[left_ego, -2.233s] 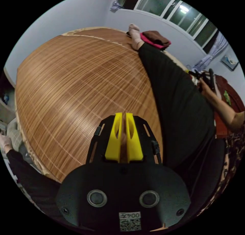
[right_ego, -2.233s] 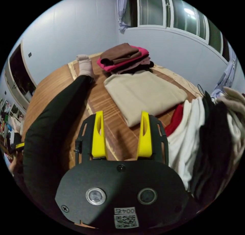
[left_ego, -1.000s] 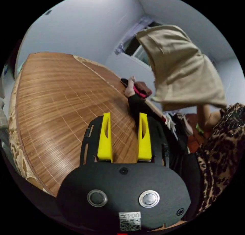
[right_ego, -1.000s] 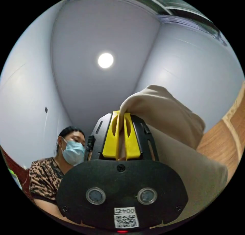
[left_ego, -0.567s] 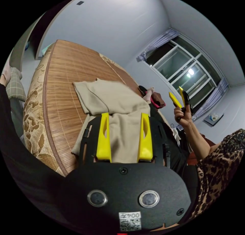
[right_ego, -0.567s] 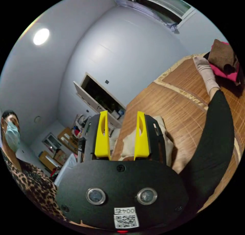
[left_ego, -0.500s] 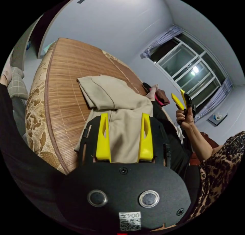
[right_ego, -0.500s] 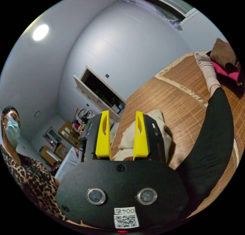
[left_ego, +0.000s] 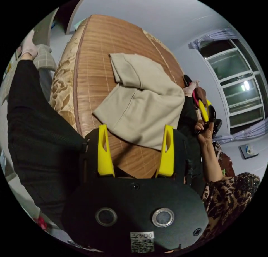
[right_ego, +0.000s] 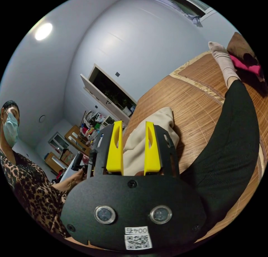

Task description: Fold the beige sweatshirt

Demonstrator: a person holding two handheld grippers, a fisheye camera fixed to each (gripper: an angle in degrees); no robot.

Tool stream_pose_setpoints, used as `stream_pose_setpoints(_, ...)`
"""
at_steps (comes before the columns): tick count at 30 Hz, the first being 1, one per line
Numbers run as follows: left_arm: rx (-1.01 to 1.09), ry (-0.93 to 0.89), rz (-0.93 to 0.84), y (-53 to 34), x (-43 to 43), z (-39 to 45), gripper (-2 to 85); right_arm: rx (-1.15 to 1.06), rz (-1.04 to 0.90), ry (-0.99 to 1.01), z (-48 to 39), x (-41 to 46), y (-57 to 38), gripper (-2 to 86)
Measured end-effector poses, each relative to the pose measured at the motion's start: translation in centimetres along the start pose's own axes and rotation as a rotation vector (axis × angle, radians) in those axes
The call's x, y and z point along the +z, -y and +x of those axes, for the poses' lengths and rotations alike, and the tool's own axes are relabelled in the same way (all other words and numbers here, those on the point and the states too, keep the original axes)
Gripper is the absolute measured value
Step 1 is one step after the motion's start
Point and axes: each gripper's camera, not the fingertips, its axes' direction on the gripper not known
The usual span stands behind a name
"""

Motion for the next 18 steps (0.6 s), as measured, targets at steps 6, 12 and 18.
stream_pose_setpoints(6,-0.086,0.035,-0.027,3.3,1.1,0.3,25.2,-0.023,0.009,0.028,0.6,0.1,0.8,10.9)
stream_pose_setpoints(12,-0.133,0.048,-0.006,5.6,2.5,1.0,22.8,0.014,0.051,0.08,2.6,0.1,1.7,9.8)
stream_pose_setpoints(18,-0.231,-0.041,0.075,5.1,1.6,-0.8,17.5,-0.006,0.033,0.073,3.3,1.5,2.6,8.7)
